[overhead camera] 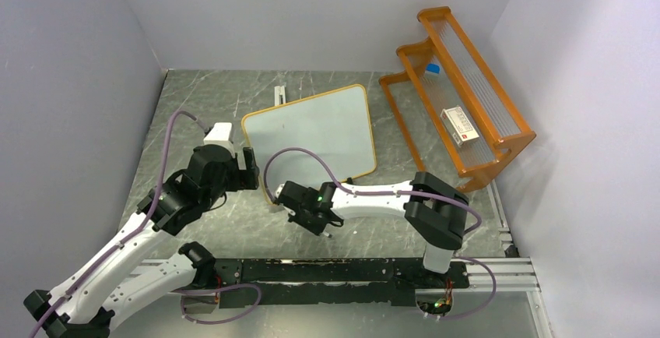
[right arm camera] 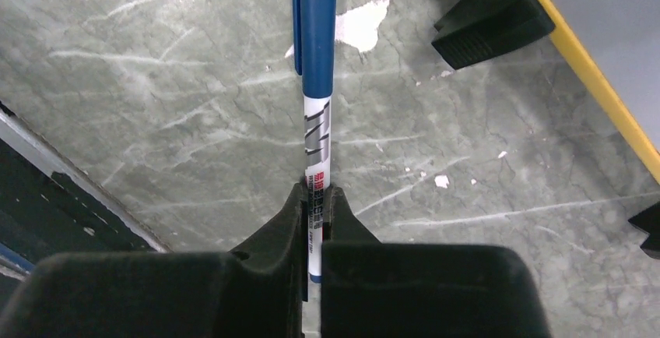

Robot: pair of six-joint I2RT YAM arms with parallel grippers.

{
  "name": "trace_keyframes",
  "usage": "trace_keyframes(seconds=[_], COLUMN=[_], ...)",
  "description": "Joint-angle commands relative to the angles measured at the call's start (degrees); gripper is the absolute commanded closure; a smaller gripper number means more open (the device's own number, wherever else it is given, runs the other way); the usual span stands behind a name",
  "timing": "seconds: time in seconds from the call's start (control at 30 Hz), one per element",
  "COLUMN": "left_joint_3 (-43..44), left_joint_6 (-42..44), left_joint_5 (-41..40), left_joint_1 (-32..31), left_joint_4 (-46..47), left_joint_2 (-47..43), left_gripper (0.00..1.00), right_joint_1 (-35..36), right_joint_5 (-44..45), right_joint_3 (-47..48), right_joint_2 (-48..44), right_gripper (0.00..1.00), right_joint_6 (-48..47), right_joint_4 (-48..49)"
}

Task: Write a sentence on the whiteboard
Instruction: Pick up the whiteboard marker from the center of the board, then pass from the right arm to the left

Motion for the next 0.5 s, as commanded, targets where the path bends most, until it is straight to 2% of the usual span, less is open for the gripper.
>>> trace_keyframes(seconds=[0.0,0.27,0.47], left_joint_3=[2.34,-3.70,-7.20], left_joint_6=[-1.00,-2.20,-3.18], left_joint_5=[2.62,12.59,22.11], left_joint_1=[0.38,0.43,0.42], left_joint_4=[-0.09,6.21,14.13], left_joint_2=[1.51,-4.07,-7.49], left_gripper=[0.07,0.10,0.11], right_joint_1=[0.05,-0.55,-3.62], right_joint_5=[1.02,-0.22,-8.74], right_joint_3=[0.97,-2.35,-7.09], right_joint_2=[-4.01,-14.71,-24.99], right_gripper=[1.00,1.00,1.00], right_joint_6=[-1.58,-1.95,-0.82], right_joint_4=[-2.77,2.87,10.20])
